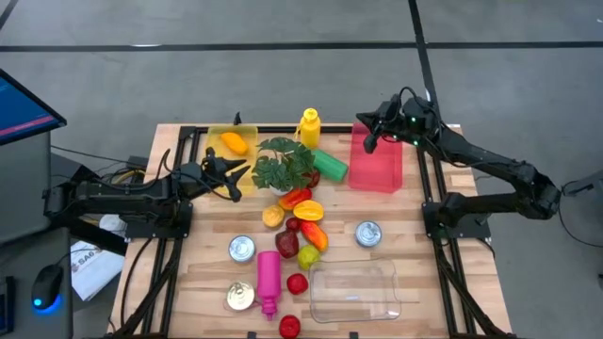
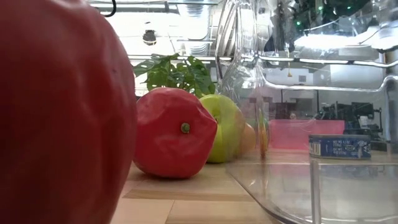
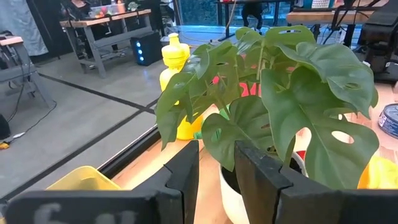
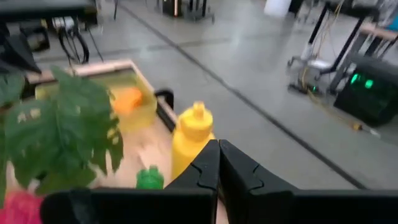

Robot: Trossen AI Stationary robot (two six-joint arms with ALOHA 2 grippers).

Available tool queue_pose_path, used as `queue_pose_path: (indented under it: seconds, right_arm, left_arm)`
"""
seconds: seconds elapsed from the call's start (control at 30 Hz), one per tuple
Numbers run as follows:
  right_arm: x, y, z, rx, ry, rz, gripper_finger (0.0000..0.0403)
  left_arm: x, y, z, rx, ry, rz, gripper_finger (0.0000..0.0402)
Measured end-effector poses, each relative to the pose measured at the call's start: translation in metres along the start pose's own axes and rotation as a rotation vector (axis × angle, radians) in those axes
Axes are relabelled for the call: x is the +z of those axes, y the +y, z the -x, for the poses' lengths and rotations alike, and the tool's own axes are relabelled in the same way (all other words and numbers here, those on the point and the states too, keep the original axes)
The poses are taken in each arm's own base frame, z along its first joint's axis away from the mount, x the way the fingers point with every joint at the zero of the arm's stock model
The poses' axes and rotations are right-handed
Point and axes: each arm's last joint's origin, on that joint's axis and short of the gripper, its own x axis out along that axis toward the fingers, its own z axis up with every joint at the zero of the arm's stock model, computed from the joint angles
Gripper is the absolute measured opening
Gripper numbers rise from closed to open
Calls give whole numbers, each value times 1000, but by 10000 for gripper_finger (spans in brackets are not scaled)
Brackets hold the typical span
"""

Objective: Pick & Place Food Item
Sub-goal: Put the yellow water bottle into the pink bin

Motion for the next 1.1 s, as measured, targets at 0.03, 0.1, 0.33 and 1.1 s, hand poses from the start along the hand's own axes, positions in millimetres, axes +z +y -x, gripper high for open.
queue_pose_path:
  seconds: [0.03,0.1,0.33,1.1]
  right_arm:
    - [2,0,0,-3,-25,1,3]
    - [7,-1,-4,-9,-88,2,3]
    - [6,-3,-37,-26,-202,-22,6]
    - [29,-13,-122,-1,98,-22,10]
  left_arm:
    - [0,0,0,0,-4,2,90]
    - [2,0,0,1,-19,8,90]
    - [14,-2,1,-64,-136,-31,90]
    - [14,-2,4,-83,-137,-134,90]
